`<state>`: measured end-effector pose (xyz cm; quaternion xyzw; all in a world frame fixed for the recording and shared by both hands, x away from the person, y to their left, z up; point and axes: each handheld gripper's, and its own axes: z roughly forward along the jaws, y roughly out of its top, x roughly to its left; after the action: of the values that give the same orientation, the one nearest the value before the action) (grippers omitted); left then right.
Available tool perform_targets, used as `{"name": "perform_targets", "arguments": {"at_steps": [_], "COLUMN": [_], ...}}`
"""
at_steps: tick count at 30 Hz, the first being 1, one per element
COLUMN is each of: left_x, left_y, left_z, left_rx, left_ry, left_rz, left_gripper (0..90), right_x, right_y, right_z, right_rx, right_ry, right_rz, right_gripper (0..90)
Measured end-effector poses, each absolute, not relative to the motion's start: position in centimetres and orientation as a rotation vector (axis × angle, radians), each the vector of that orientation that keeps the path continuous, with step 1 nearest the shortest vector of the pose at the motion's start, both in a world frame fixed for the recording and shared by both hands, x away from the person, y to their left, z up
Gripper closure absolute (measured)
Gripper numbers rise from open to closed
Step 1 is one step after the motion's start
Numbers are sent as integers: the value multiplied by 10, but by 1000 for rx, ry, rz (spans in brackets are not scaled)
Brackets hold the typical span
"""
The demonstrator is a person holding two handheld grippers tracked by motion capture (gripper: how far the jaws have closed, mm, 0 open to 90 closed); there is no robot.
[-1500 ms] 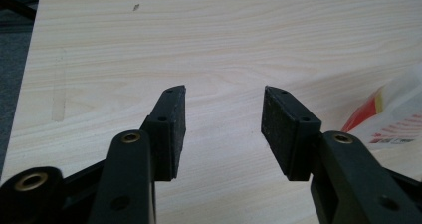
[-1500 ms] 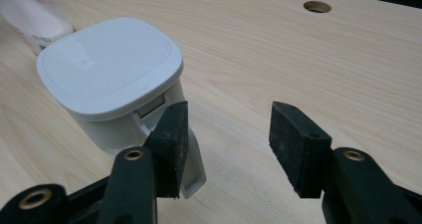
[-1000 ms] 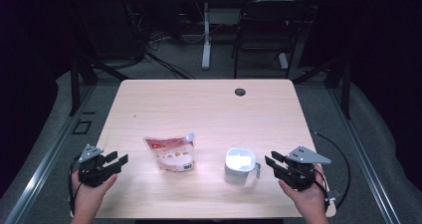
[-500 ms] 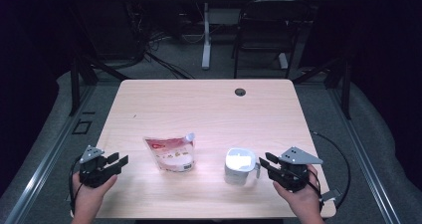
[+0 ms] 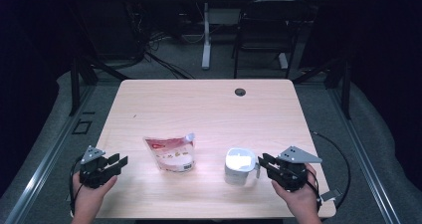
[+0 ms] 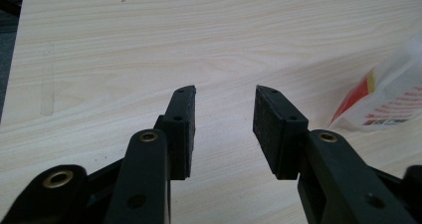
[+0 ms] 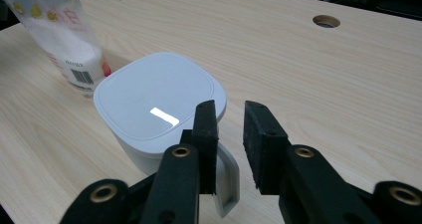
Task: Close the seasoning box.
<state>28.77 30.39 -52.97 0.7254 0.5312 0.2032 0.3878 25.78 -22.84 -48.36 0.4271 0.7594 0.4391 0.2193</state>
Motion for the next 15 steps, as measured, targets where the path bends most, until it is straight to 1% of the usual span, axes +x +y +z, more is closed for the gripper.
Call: {"name": "perform_targets", "arguments": {"at_steps": [7, 15], "left_x": [288, 289], "left_y": [305, 304], "left_z": [-531, -533], "left_rx": [1839, 1821], "left_ry": [1359, 1366], "left_rz": [509, 500], "left_gripper": [609, 609], "right_x": [259, 260], "right_y": [-225, -219], "right_z": [-484, -485], "right_rx": [1170, 1143], "right_ry": [2119, 2130], "right_rz": [1210, 1221], "right_gripper": [856, 882]}}
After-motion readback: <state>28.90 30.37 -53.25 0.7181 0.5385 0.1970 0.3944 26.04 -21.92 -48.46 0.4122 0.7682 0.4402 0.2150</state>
